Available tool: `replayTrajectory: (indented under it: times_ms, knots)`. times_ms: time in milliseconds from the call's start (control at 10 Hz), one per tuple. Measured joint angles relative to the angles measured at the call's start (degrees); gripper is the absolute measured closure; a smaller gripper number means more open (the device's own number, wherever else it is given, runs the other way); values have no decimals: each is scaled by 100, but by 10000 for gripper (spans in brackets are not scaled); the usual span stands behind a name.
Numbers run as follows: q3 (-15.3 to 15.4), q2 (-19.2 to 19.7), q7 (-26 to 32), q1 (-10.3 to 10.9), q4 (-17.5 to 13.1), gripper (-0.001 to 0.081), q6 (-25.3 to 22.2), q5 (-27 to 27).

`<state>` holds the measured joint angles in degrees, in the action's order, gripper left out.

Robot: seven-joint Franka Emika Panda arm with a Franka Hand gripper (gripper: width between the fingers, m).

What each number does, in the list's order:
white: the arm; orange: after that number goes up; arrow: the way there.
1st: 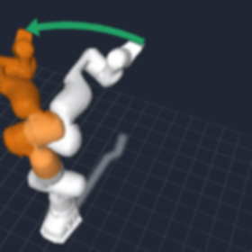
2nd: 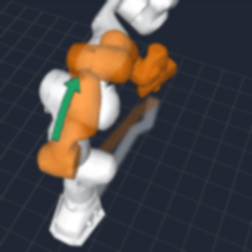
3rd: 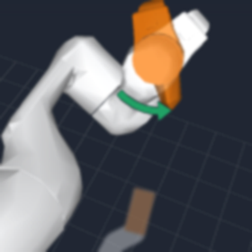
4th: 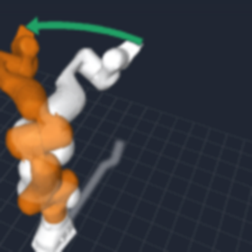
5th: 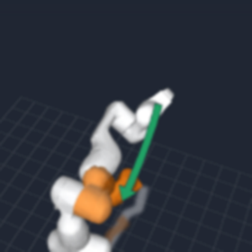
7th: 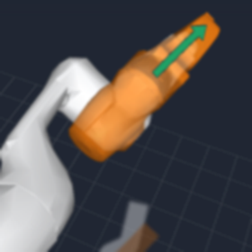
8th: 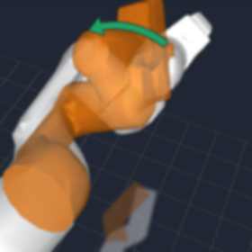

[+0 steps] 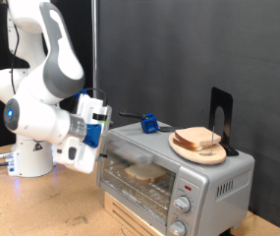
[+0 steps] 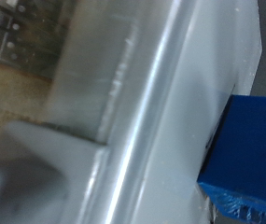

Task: Make a piece of toast with the oven

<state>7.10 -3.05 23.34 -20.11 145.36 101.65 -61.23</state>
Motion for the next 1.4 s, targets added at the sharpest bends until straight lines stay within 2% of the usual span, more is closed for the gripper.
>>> replayTrajectory:
  times_ms: [400,600,900,1000,1200,1400]
  knots:
    - [41,-186,-81,15,198,-2,320,-386]
    - [-101,-340,-82,-136,292,-2,322,-357]
    - [-436,-537,-81,-462,313,-2,-125,-56]
    - [-409,-529,-81,-460,314,-2,-113,-56]
    - [-477,-355,-21,-482,120,-2,-688,90]
    - [-576,117,-271,-531,-392,-2,-824,-48]
